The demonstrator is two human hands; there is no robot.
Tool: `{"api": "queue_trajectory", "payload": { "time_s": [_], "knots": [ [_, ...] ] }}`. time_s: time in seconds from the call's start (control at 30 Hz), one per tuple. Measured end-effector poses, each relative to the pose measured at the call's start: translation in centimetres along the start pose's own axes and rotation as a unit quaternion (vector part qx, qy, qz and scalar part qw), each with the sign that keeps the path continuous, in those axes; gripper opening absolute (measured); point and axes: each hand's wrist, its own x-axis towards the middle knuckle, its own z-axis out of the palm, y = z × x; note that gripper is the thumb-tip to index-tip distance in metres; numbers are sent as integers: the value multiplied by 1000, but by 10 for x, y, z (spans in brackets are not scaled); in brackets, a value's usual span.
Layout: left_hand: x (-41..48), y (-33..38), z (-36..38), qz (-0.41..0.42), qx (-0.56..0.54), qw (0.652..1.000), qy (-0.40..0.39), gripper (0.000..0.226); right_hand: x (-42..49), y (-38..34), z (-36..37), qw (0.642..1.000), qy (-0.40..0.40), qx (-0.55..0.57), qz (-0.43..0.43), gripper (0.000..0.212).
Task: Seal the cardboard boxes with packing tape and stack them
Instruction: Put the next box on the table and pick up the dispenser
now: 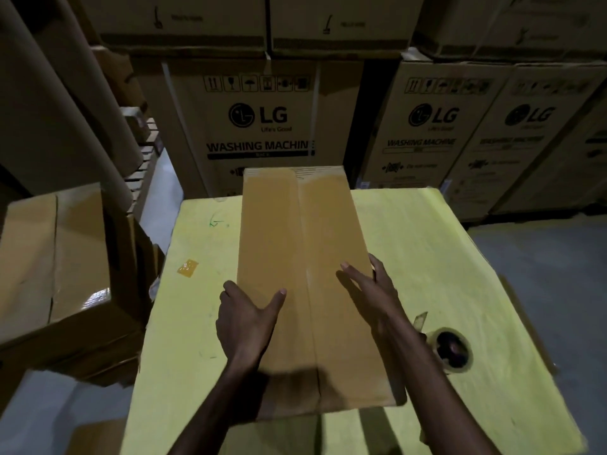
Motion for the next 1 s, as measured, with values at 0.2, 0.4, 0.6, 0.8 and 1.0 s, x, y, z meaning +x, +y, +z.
{"api": "queue_trajectory", "payload": {
  "time_s": [0.2, 0.4, 0.6, 0.8, 1.0],
  "knots": [
    [-48, -16, 15, 6, -45, 999, -3, 71, -18, 31, -28, 1000, 15, 4, -8, 85],
    [-81, -26, 18, -40, -73, 996, -13, 68, -47, 65, -41, 998, 27, 49, -13, 75],
    [-83, -27, 18, 13, -52, 998, -29, 84, -39, 73, -51, 996, 36, 80, 2, 46],
    [-67, 15, 25, 176, -30, 984, -5, 79, -7, 92, -87, 978, 160, 134, 21, 27],
    [-55, 25, 36, 275, 74, 958, -37, 64, -20, 174, -122, 965, 247, -55, 60, 25]
  ]
}}
